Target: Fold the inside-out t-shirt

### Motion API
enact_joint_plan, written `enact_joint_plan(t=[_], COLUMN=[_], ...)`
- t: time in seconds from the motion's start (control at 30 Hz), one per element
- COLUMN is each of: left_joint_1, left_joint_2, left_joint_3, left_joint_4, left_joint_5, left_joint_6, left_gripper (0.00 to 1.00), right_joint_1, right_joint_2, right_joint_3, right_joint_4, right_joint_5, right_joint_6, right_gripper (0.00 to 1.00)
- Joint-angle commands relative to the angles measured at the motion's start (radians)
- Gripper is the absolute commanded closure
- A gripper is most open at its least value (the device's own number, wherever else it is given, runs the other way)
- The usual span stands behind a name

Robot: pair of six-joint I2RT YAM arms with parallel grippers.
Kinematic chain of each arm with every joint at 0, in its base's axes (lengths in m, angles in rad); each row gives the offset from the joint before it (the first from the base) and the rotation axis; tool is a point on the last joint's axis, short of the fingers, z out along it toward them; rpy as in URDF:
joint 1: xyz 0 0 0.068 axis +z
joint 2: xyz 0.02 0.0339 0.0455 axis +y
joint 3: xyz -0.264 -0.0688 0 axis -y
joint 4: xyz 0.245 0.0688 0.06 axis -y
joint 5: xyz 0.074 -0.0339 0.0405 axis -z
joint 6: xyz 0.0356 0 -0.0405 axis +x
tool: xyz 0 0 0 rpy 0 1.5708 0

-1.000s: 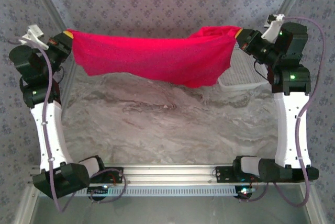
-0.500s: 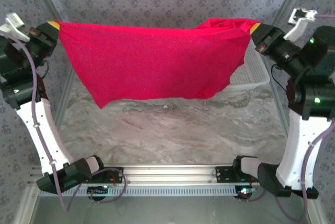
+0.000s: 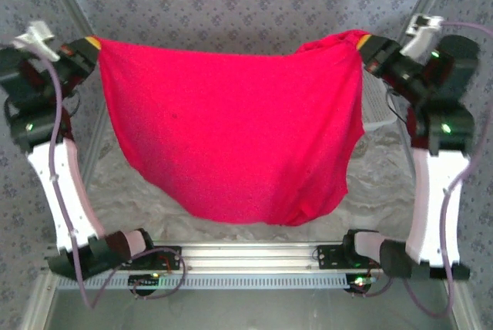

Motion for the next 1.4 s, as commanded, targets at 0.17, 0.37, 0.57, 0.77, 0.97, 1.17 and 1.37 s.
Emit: enact_joint_plan(t=[0.17,0.37,0.57,0.77,0.97,1.17,1.37], left_joint_1=[-0.103,-0.17,-0.34,-0.494,-0.523,-0.515,-0.47], left_joint_2=[0.439,0.614,0.369,0.145,0.174,0.402,0.663], left_joint_3=[0.025,0.203,-0.1,-0.595,-0.84,-0.72,-0.404], left_joint_4=[-0.02,-0.173,-0.164,0.031,0.195,0.222,0.153], left_joint_5=[-0.283,-0.485,-0.553,-0.415,-0.408,-0.413,-0.462], left_joint_6=[0.141,0.192,0.24,0.127,0.056,0.082,0.117], left_gripper=[0.95,0.46,0.43,0.42,0.42,0.43,0.44], right_joint_1=[0.187,0.217,0.296,0.428,0.489,0.454,0.36], right_joint_2=[0.38,0.776,0.655,0.416,0.443,0.602,0.796], right_joint_3=[-0.042,0.379,0.129,-0.432,-0.694,-0.682,-0.443], right_joint_4=[0.092,-0.197,-0.194,0.075,0.207,0.222,0.186], right_joint_5=[0.171,0.209,0.244,0.204,0.206,0.237,0.251], right_joint_6=[-0.069,-0.08,-0.138,-0.066,0.031,0.041,0.003], right_gripper=[1.0,0.49,0.39,0.39,0.4,0.43,0.47])
